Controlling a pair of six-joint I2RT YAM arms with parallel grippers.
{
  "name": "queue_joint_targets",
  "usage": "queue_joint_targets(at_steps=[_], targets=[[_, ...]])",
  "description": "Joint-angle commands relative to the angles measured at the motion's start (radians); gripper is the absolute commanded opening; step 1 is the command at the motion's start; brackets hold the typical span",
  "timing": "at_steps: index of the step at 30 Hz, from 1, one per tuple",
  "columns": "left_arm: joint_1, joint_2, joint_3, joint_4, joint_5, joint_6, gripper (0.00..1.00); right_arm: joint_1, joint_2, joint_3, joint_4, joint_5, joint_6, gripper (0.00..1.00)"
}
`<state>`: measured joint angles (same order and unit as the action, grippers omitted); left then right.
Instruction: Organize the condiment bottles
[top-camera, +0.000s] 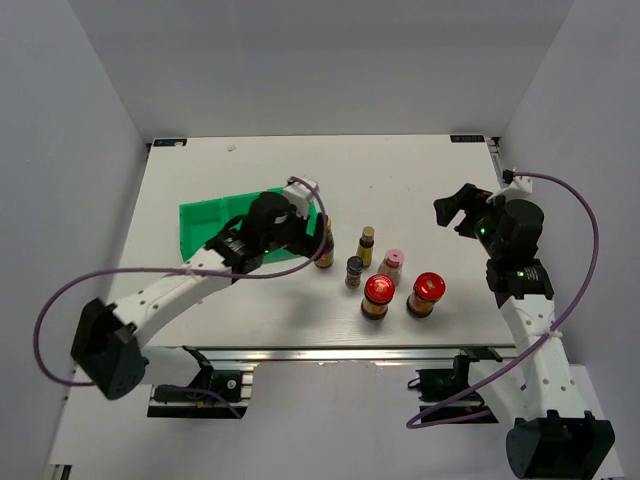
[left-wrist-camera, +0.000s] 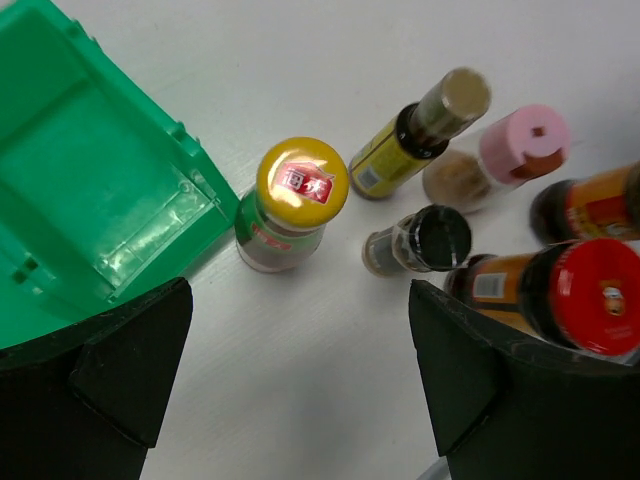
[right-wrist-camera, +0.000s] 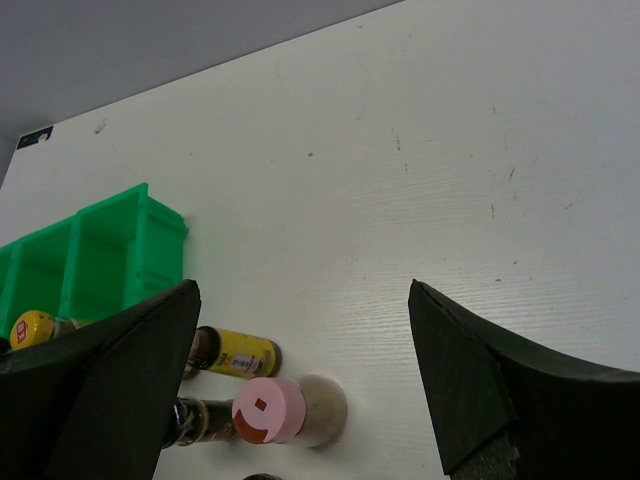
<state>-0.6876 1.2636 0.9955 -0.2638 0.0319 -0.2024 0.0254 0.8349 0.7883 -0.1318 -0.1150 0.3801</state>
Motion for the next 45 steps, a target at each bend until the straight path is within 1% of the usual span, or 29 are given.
queue_joint_targets(at_steps=[1, 5, 9, 13, 17, 21, 24, 27, 29, 34, 36, 38, 39, 43, 45], targets=[[-0.047, 0.091, 0.063, -0.022, -0.128, 0.061, 0.98, -0.005, -0.003, 0.017, 0.035, -0.012, -0.026, 0.89], [-0.079, 0.158, 0.101, -0.008, -0.157, 0.087, 0.98, -0.005, -0.02, 0.011, 0.034, 0.001, -0.04, 0.89], [-0.09, 0.223, 0.164, -0.005, -0.216, 0.087, 0.98, -0.005, -0.025, 0.009, 0.037, -0.002, -0.041, 0.89], [-0.099, 0.287, 0.196, 0.004, -0.24, 0.093, 0.98, -0.005, -0.028, 0.008, 0.038, -0.008, -0.05, 0.89], [-0.101, 0.29, 0.209, 0.008, -0.234, 0.089, 0.98, -0.005, -0.028, 0.008, 0.028, 0.014, -0.058, 0.9], [-0.102, 0.275, 0.184, 0.017, -0.224, 0.086, 0.95, -0.005, -0.031, 0.008, 0.029, 0.018, -0.058, 0.89], [-0.102, 0.284, 0.178, 0.018, -0.225, 0.083, 0.89, -0.005, -0.033, 0.006, 0.026, 0.021, -0.06, 0.89], [-0.104, 0.295, 0.184, 0.011, -0.24, 0.083, 0.79, -0.004, -0.034, 0.009, 0.02, 0.034, -0.063, 0.89], [-0.104, 0.303, 0.192, 0.002, -0.244, 0.08, 0.69, -0.005, -0.037, 0.009, 0.02, 0.038, -0.064, 0.89], [-0.104, 0.312, 0.195, 0.003, -0.213, 0.074, 0.54, -0.005, -0.04, 0.006, 0.02, 0.043, -0.066, 0.89], [-0.102, 0.307, 0.198, 0.003, -0.201, 0.074, 0.43, -0.005, -0.043, 0.005, 0.02, 0.049, -0.067, 0.89], [-0.104, 0.3, 0.198, 0.003, -0.191, 0.07, 0.34, -0.005, -0.045, 0.003, 0.02, 0.054, -0.069, 0.89], [-0.104, 0.292, 0.196, 0.005, -0.19, 0.069, 0.27, -0.005, -0.046, 0.003, 0.02, 0.057, -0.069, 0.89], [-0.104, 0.228, 0.195, 0.017, -0.185, 0.067, 0.2, -0.005, -0.046, 0.0, 0.023, 0.058, -0.07, 0.89], [-0.104, 0.198, 0.207, 0.018, -0.194, 0.066, 0.11, -0.005, -0.045, 0.0, 0.024, 0.055, -0.07, 0.89]])
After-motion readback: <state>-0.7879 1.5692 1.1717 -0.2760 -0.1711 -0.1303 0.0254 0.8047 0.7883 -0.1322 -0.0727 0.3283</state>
